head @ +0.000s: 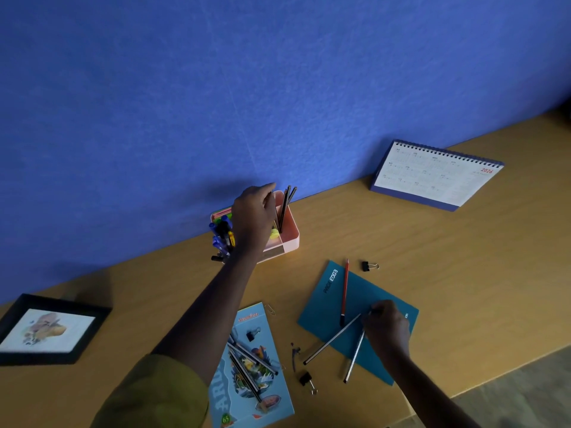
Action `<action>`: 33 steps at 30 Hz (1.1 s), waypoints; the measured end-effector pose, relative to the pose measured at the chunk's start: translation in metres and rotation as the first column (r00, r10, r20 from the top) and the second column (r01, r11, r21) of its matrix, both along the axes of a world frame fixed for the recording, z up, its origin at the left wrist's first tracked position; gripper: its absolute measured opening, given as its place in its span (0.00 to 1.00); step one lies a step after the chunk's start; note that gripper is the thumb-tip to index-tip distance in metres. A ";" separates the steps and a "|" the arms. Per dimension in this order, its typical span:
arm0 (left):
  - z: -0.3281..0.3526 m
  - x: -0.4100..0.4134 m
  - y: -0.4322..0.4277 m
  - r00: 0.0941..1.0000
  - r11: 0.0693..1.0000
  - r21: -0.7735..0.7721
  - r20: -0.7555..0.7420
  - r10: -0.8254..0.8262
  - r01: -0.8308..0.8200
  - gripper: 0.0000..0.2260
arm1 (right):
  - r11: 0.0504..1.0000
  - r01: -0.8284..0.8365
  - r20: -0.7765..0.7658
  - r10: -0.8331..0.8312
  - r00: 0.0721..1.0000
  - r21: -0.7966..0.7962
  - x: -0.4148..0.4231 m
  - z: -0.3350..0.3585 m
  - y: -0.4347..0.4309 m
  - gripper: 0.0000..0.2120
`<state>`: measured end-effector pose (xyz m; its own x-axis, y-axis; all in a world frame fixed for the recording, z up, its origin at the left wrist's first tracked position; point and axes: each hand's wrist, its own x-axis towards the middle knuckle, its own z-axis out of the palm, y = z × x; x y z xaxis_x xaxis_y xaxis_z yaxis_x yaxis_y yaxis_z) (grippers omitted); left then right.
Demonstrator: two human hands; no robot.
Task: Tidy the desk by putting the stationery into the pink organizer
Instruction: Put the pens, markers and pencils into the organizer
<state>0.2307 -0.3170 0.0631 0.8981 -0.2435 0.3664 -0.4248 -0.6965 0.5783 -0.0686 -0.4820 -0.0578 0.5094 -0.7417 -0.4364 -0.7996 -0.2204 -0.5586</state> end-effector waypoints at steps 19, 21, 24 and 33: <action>-0.008 0.008 -0.002 0.998 0.998 0.049 -0.025 0.049 -0.048 0.13 | 0.978 -0.039 0.343 -0.034 0.939 0.205 0.038 0.087 -0.025 0.10; -0.006 0.006 0.001 0.998 0.998 0.017 -0.030 0.060 -0.059 0.12 | 0.974 -0.082 0.410 -0.012 0.912 0.211 0.051 0.104 -0.025 0.09; -0.002 -0.001 0.004 0.996 0.994 -0.071 -0.039 0.080 -0.082 0.11 | 0.971 -0.162 0.523 0.048 0.851 0.175 0.071 0.128 -0.023 0.08; -0.006 -0.068 0.015 0.990 0.960 -0.246 -0.087 0.114 -0.132 0.08 | 0.967 -0.249 0.703 0.147 0.695 0.043 0.152 0.177 -0.013 0.05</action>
